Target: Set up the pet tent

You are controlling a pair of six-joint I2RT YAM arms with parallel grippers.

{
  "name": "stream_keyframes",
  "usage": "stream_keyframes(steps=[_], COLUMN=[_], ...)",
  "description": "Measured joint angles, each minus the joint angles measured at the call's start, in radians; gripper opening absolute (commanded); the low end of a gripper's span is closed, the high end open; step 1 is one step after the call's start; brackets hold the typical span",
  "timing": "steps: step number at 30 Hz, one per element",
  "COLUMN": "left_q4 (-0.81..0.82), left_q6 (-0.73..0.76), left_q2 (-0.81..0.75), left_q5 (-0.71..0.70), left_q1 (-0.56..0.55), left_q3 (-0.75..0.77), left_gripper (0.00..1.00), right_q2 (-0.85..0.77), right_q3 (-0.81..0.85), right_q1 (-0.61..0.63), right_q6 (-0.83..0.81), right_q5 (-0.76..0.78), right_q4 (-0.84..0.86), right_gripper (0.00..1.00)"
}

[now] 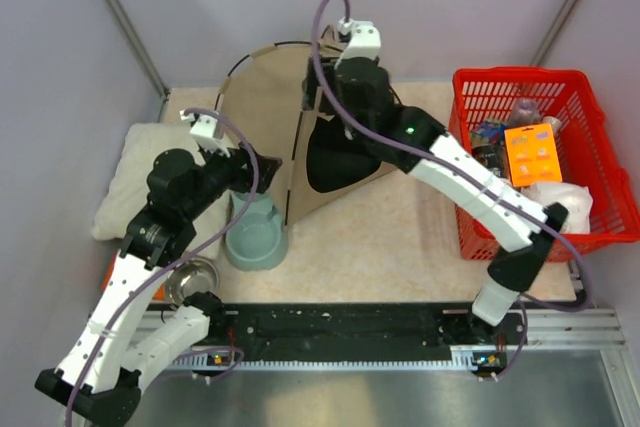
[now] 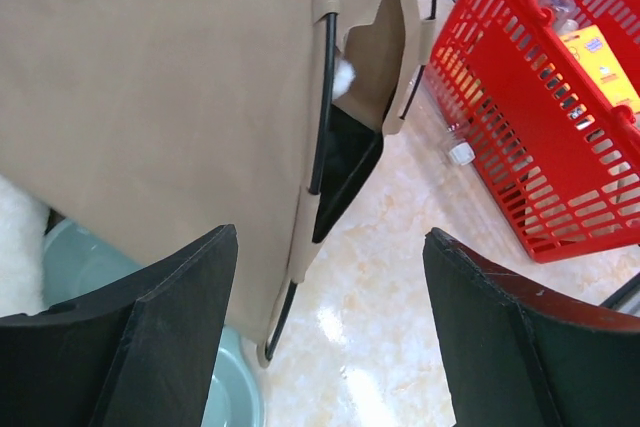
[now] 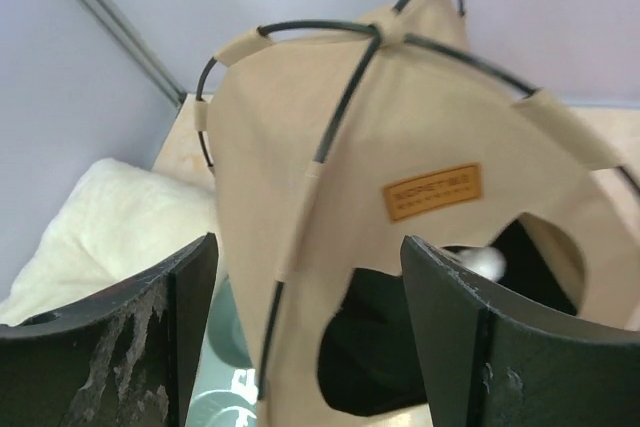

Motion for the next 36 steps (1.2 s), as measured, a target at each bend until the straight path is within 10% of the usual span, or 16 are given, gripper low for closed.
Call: stream_keyframes(steps=[11,22,28,32,36], left_q4=[0.115,0.116,0.114,0.109,0.11], left_q6=[0.019,-0.005,-0.062,-0.085,-0.092], left_q2=[0.179,0.039,-0.007,-0.008,-0.01], left_q5=[0.06,0.052,0.079,0.079,0.064], left_q1=[0.0,0.0,0.0,0.0,0.0], left_q3=[-0.004,-0.111,-0.236,-0.272,-0.272], left_gripper=[0.78,0.77,0.76,0.75,0.75], right_q2=[-0.247,0.069,0.197,0.209,0.15], right_q3=[-0.118,0.024,0.078,0.083,-0.013], right_q1=[-0.378,-0.561,-0.562,-0.562,-0.55], right_q6=[-0.353,-0.683,-0.791,-0.803,-0.796], right_q5=[-0.428,-0.874,-0.945,-0.977,-0.984], right_q4=[-0.027,-0.114,-0.149,-0.148,-0.074], right_gripper=[0.82,0.74,0.48,0.04,0.0])
